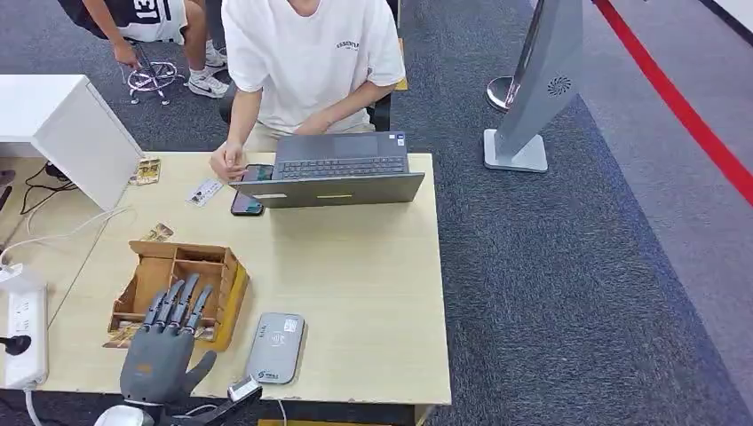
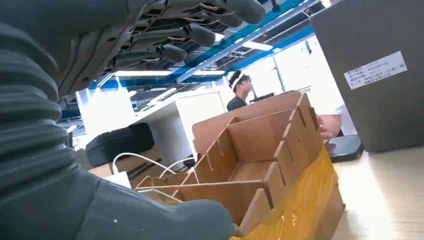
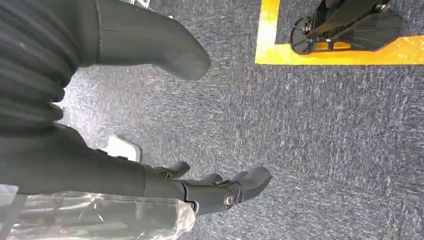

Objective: Pass the card to the sensor for recognition and then transmit it.

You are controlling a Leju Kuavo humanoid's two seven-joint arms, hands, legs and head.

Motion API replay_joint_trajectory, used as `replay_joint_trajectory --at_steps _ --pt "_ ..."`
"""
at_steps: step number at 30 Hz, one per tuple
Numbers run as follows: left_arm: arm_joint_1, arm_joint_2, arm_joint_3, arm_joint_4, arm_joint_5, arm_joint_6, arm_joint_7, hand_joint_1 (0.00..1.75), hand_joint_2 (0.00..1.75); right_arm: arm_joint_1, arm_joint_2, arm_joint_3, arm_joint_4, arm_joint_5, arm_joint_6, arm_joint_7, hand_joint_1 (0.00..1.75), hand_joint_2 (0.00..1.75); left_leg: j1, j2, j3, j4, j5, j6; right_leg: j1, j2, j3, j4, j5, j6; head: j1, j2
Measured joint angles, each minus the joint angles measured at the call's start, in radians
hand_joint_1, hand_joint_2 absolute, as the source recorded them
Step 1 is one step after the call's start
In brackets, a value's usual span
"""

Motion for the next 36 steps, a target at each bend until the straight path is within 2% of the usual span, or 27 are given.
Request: replay_joint_trajectory --at_steps 36 --pt "0.000 0.000 -0.006 -0.003 0.000 0.000 0.000 0.00 1.75 0.001 0.000 0.008 0.000 0.000 0.000 0.000 0.00 1.75 0.000 0.000 0.000 0.000 0.000 0.000 0.000 0.000 0.000 0.000 0.000 0.000 0.000 0.000"
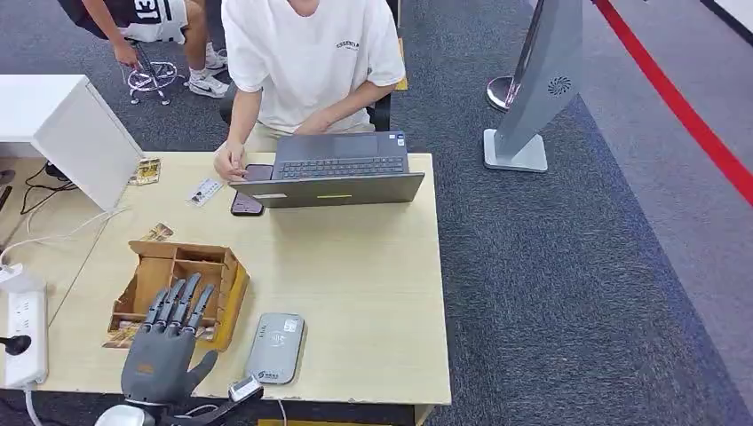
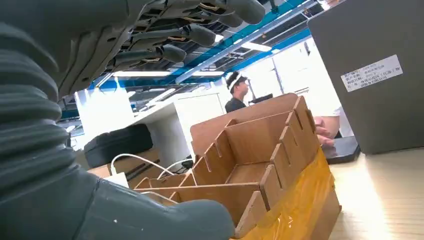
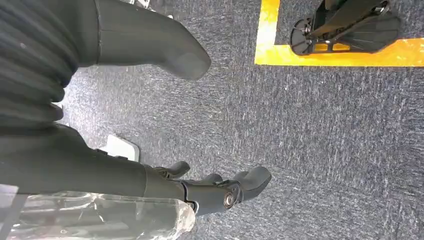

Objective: Pass the card to the sensor for recognition and then transmit it.

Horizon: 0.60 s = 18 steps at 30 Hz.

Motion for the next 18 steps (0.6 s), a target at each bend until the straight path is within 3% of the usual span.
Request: replay_joint_trajectory --at_steps 5,10,18 --pt "0.011 0.000 0.015 -0.002 0.018 -0.032 0.032 0.00 1.75 0.000 0.000 -0.001 -0.002 -0.006 -0.001 0.002 0.00 1.75 0.000 0.000 0.000 0.000 0.000 0.000 0.000 0.000 0.002 0.000 0.000 0.000 0.000 0.000" --pt "0.031 -0.001 0.082 -0.002 0.027 -0.033 -0.005 0.00 1.75 0.001 0.000 -0.007 -0.006 -0.006 0.003 0.001 0.00 1.75 0.000 0.000 -0.001 0.000 0.000 0.000 0.000 0.000 0.001 0.000 0.000 0.000 0.000 0.000" --pt "0.035 -0.010 0.114 -0.002 0.021 -0.037 -0.017 0.00 1.75 0.002 0.000 -0.013 -0.008 -0.006 0.003 0.001 0.00 1.75 0.000 0.000 -0.001 0.000 0.000 0.000 0.000 0.000 0.002 0.000 0.000 0.000 0.000 0.000"
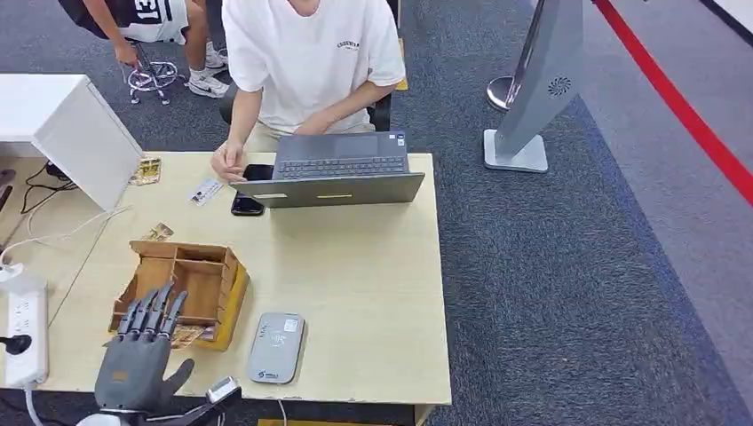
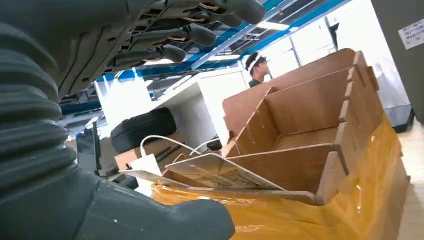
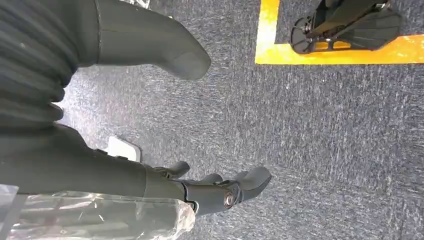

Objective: Pass the card to the sensor for recognition and then transmit it.

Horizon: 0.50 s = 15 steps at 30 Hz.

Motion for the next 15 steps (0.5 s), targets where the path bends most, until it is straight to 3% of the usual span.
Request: replay_joint_trajectory --at_steps 9,15 --pt "0.009 -0.040 0.124 0.000 -0.023 -0.006 -0.092 0.00 1.75 0.001 0.000 0.000 -0.003 -0.018 -0.006 0.009 0.00 1.75 0.000 0.000 0.000 0.000 0.000 0.000 0.000 0.000 0.000 0.000 0.000 0.000 0.000 0.000" --pt "0.014 -0.058 0.174 0.000 -0.023 -0.006 -0.106 0.00 1.75 0.001 0.000 -0.002 -0.006 -0.018 -0.004 0.011 0.00 1.75 0.000 0.000 0.000 0.000 0.000 0.000 0.000 0.000 0.000 0.000 0.000 0.000 0.000 0.000"
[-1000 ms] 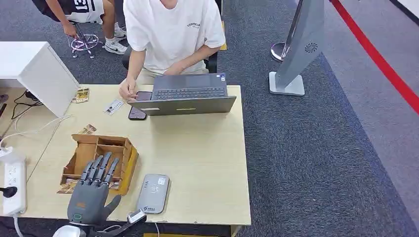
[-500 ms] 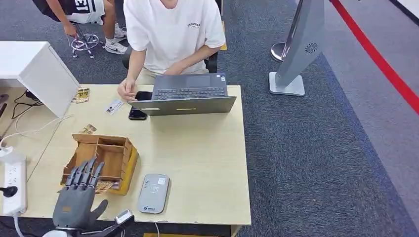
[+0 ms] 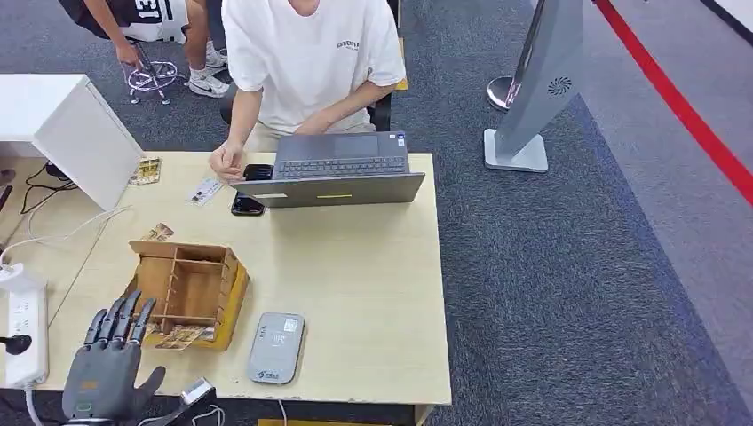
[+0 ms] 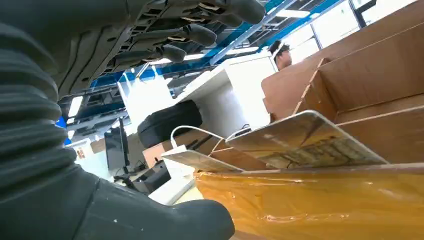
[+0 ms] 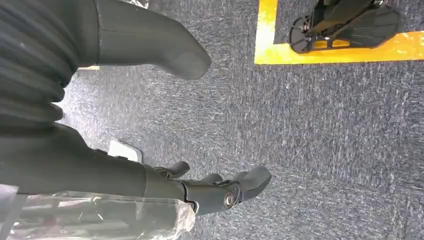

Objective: Pass the card to the sensor for recognition and then transmit it.

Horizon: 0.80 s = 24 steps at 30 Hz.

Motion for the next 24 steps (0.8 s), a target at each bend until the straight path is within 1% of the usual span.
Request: replay_joint_trajectory --at_steps 12,24 --pt "0.011 -0.015 0.006 0.000 0.000 0.000 0.000 0.00 1.75 0.000 0.000 -0.003 0.000 0.002 0.003 0.000 0.00 1.75 0.000 0.000 0.000 0.000 0.000 0.000 0.000 0.000 0.000 0.000 0.000 0.000 0.000 0.000" --pt "0.011 -0.021 0.005 0.000 0.000 -0.004 0.006 0.00 1.75 0.000 0.000 -0.003 -0.003 0.002 0.000 -0.001 0.00 1.75 0.000 0.000 0.000 0.000 0.000 0.000 0.000 0.000 -0.002 0.000 0.000 0.000 0.000 0.000"
